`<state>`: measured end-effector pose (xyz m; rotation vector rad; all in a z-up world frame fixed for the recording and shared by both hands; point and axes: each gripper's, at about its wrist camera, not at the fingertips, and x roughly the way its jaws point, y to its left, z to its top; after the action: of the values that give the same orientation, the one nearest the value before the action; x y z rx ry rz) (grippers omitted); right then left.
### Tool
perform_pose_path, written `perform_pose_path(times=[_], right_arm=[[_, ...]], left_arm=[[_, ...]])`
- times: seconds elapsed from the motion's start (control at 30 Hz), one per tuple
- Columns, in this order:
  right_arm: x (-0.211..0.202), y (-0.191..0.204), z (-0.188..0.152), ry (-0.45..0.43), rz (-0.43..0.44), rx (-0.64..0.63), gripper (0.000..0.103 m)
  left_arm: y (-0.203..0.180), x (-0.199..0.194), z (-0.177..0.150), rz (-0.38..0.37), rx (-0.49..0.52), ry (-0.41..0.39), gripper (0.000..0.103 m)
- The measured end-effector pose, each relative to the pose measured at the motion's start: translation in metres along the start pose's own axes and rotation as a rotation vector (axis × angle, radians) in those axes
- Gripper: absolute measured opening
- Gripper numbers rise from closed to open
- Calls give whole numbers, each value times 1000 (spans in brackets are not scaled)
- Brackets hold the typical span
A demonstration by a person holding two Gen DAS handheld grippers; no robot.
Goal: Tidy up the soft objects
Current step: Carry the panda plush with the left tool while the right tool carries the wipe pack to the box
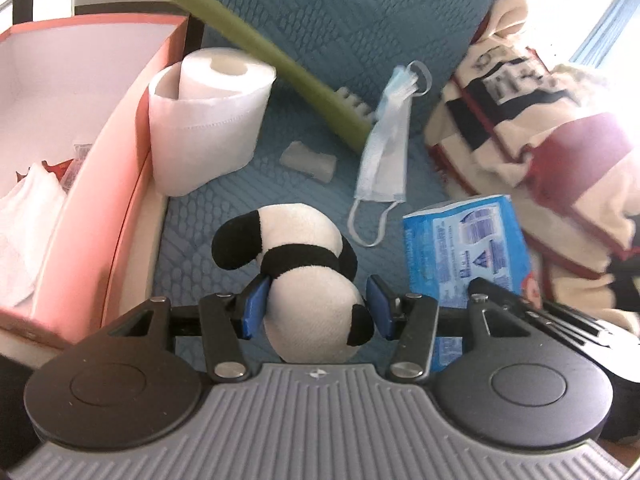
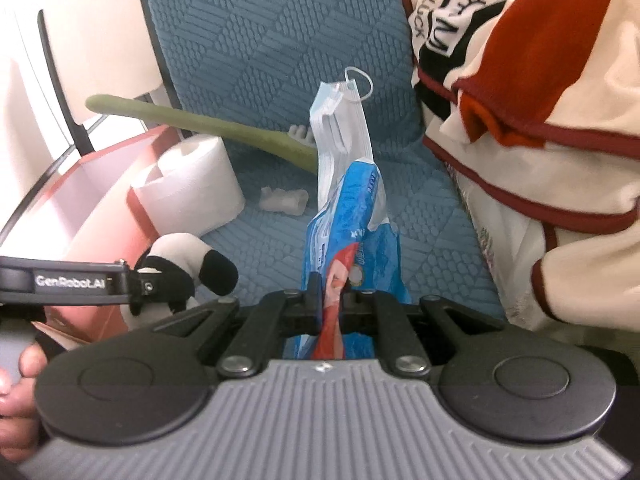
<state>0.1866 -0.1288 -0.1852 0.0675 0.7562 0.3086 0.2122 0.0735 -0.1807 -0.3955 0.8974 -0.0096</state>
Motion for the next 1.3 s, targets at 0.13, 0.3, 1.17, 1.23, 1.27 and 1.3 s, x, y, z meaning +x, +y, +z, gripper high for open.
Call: perform_pose_path(times=[0.13, 0.3, 1.17, 1.23, 1.27, 1.3], right_arm=[[-19, 4, 1, -3, 17, 8, 10], [-42, 13, 9, -30, 33, 7, 10], [-54, 142, 44, -50, 272, -162, 10], [-54, 154, 44, -53, 291, -180, 10], [-54, 160, 45, -53, 300, -189, 10], [-54, 168, 45, -52, 310, -197, 10]], left_arm=[[-10, -28, 1, 0, 19, -38, 59], [-17, -55, 5, -17, 42, -69, 59], [81, -168, 12, 34, -124, -209, 59], [91, -178, 12, 46, -133, -222, 59], [96, -182, 12, 56, -137, -226, 59], [100, -186, 11, 64, -140, -227, 59]])
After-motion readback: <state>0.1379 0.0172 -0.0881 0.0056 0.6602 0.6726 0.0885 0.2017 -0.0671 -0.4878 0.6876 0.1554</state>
